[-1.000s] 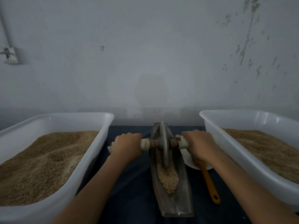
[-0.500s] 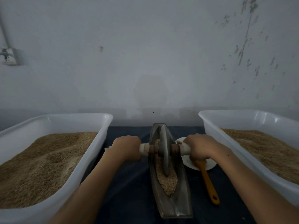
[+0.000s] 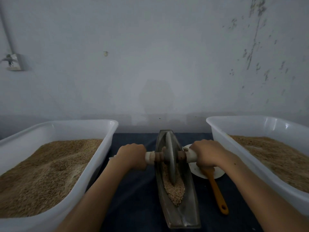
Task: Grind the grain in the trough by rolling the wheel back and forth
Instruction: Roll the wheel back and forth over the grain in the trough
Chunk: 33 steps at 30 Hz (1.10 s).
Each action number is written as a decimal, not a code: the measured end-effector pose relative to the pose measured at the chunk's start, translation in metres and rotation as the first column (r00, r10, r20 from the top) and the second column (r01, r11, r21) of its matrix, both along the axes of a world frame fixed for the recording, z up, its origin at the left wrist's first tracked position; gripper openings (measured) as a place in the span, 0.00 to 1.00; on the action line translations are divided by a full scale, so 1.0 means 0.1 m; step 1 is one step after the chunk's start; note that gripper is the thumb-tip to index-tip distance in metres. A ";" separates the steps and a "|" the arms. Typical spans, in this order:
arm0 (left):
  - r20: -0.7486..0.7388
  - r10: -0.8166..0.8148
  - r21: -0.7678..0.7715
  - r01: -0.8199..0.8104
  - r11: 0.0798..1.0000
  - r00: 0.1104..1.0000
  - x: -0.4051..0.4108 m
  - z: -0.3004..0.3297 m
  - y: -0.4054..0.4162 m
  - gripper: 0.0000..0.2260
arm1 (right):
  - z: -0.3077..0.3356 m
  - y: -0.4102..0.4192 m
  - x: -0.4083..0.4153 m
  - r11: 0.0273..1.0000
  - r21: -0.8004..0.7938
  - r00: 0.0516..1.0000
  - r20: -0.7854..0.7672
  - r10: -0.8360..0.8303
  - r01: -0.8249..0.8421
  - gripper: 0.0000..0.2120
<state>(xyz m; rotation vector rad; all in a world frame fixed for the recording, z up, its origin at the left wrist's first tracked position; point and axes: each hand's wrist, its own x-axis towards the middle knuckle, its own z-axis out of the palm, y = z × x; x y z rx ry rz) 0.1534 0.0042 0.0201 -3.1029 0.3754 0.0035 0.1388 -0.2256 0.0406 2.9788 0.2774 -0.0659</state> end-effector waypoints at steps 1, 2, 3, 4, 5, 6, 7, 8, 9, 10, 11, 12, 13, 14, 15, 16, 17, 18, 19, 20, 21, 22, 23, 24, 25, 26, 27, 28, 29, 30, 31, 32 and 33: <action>-0.049 0.000 0.003 0.000 1.000 0.999 0.00 0.02 0.00 0.14 | 0.02 -0.01 -0.01 1.000 0.005 0.998 -0.056 -0.007 0.008 0.13; -0.091 0.003 0.003 -0.002 1.000 0.996 -0.01 0.04 -0.01 0.15 | 0.03 -0.02 -0.01 1.000 0.010 0.996 -0.094 -0.012 0.013 0.14; -0.117 0.005 0.004 -0.005 1.000 0.993 -0.01 0.05 -0.01 0.16 | 0.03 -0.02 -0.01 1.000 0.014 0.994 -0.112 -0.012 0.014 0.13; -0.123 0.008 0.006 -0.007 1.000 0.992 -0.01 0.05 -0.02 0.16 | 0.03 -0.02 -0.01 1.000 0.016 0.993 -0.114 -0.011 0.013 0.13; -0.112 0.009 0.007 -0.008 1.000 0.994 -0.01 0.05 -0.02 0.16 | 0.02 -0.03 -0.01 1.000 0.020 0.994 -0.106 -0.009 0.011 0.12; -0.088 0.007 0.004 -0.007 1.000 0.996 -0.02 0.04 -0.02 0.15 | 0.01 -0.03 0.00 1.000 0.027 0.996 -0.090 -0.009 0.012 0.11; -0.054 0.002 -0.001 -0.002 1.000 0.999 -0.02 0.04 -0.02 0.13 | 0.00 -0.04 0.01 0.999 0.035 0.998 -0.068 -0.007 0.010 0.10; -0.009 -0.006 -0.003 0.006 1.000 1.000 -0.01 0.02 -0.02 0.12 | -0.02 -0.04 0.02 0.999 0.043 0.999 -0.034 -0.002 0.003 0.10; 0.046 -0.011 -0.001 0.011 1.000 0.999 -0.01 0.01 -0.01 0.11 | -0.05 -0.04 0.03 0.999 0.050 1.000 0.015 0.006 -0.007 0.09; 0.106 -0.013 -0.001 0.013 1.000 0.994 0.00 -0.02 -0.01 0.09 | -0.07 -0.04 0.03 0.998 0.058 0.997 0.078 0.015 -0.020 0.08; 0.161 -0.013 -0.006 0.014 1.000 0.987 0.01 -0.04 -0.01 0.08 | -0.10 -0.03 0.04 0.997 0.069 0.989 0.148 0.023 -0.033 0.07; 0.206 -0.013 -0.016 0.016 1.000 0.978 0.02 -0.07 0.00 0.06 | -0.13 -0.02 0.03 0.996 0.080 0.977 0.213 0.027 -0.045 0.07; 0.237 -0.012 -0.026 0.019 0.999 0.971 0.02 -0.09 0.00 0.05 | -0.15 -0.01 0.03 0.995 0.088 0.964 0.265 0.031 -0.056 0.07; 0.256 -0.010 -0.035 0.020 0.999 0.967 0.02 -0.10 0.01 0.06 | -0.17 0.00 0.03 0.993 0.094 0.954 0.297 0.035 -0.065 0.07; 0.264 -0.009 -0.040 0.020 0.999 0.965 0.03 -0.11 0.01 0.06 | -0.17 0.00 0.02 0.993 0.095 0.950 0.310 0.037 -0.070 0.07; 0.260 -0.007 -0.043 0.019 0.999 0.966 0.03 -0.12 0.02 0.06 | -0.16 0.01 0.02 0.994 0.092 0.950 0.309 0.036 -0.067 0.07; 0.239 -0.004 -0.047 0.016 0.999 0.971 0.03 -0.12 0.03 0.06 | -0.15 0.01 0.02 0.995 0.079 0.955 0.296 0.033 -0.058 0.06; 0.204 -0.001 -0.050 0.012 0.999 0.979 0.04 -0.11 0.03 0.06 | -0.14 0.01 0.02 0.997 0.060 0.960 0.278 0.031 -0.049 0.06; 0.161 0.000 -0.051 0.009 0.999 0.987 0.04 -0.11 0.03 0.07 | -0.13 0.02 0.01 0.998 0.038 0.965 0.259 0.033 -0.045 0.06; 0.122 0.001 -0.046 0.004 0.999 0.993 0.05 -0.10 0.03 0.08 | -0.11 0.02 0.01 0.999 0.020 0.971 0.236 0.039 -0.045 0.08; 0.087 0.003 -0.035 0.000 0.999 0.996 0.04 -0.09 0.03 0.10 | -0.09 0.01 0.01 0.999 0.006 0.978 0.203 0.045 -0.047 0.09; 0.053 0.006 -0.023 -0.005 1.000 0.999 0.04 -0.07 0.03 0.11 | -0.06 0.01 0.00 0.999 -0.001 0.986 0.160 0.048 -0.049 0.10; 0.017 0.008 -0.015 -0.008 1.000 1.000 0.03 -0.05 0.03 0.12 | -0.03 0.00 -0.01 0.999 -0.003 0.993 0.110 0.049 -0.049 0.11; -0.024 0.007 -0.014 -0.007 1.000 1.000 0.03 -0.04 0.03 0.13 | 0.00 0.00 -0.01 0.999 -0.002 0.997 0.060 0.050 -0.050 0.11; -0.066 0.004 -0.019 -0.005 1.000 0.998 0.03 -0.03 0.03 0.14 | 0.02 0.00 -0.01 0.999 -0.009 0.998 0.018 0.052 -0.052 0.09; -0.103 0.001 -0.024 -0.003 1.000 0.995 0.03 -0.02 0.03 0.14 | 0.03 0.00 -0.01 0.998 -0.020 0.998 -0.008 0.058 -0.058 0.08; -0.129 -0.001 -0.026 -0.002 1.000 0.992 0.03 -0.02 0.04 0.15 | 0.04 0.01 -0.01 0.998 -0.029 0.998 -0.016 0.063 -0.063 0.08; -0.140 0.000 -0.026 -0.003 1.000 0.990 0.03 -0.02 0.04 0.15 | 0.04 0.01 -0.01 0.997 -0.031 0.998 -0.006 0.068 -0.068 0.08; -0.137 0.004 -0.028 -0.008 1.000 0.990 0.03 -0.02 0.04 0.15 | 0.02 0.01 0.00 0.997 -0.032 0.997 0.015 0.070 -0.070 0.07; -0.123 0.010 -0.034 -0.014 0.999 0.992 0.04 -0.03 0.04 0.14 | 0.00 0.00 0.01 0.997 -0.025 0.997 0.045 0.070 -0.069 0.07; -0.093 0.016 -0.038 -0.020 0.999 0.996 0.04 -0.04 0.03 0.14 | -0.02 0.00 0.02 0.998 -0.014 0.995 0.076 0.064 -0.063 0.08; -0.045 0.022 -0.038 -0.023 0.999 0.999 0.04 -0.04 0.02 0.13 | -0.05 -0.01 0.03 0.998 0.002 0.992 0.113 0.059 -0.060 0.08; 0.022 0.023 -0.031 -0.023 0.999 0.999 0.04 -0.06 0.01 0.11 | -0.08 -0.02 0.04 0.998 0.018 0.987 0.152 0.057 -0.060 0.07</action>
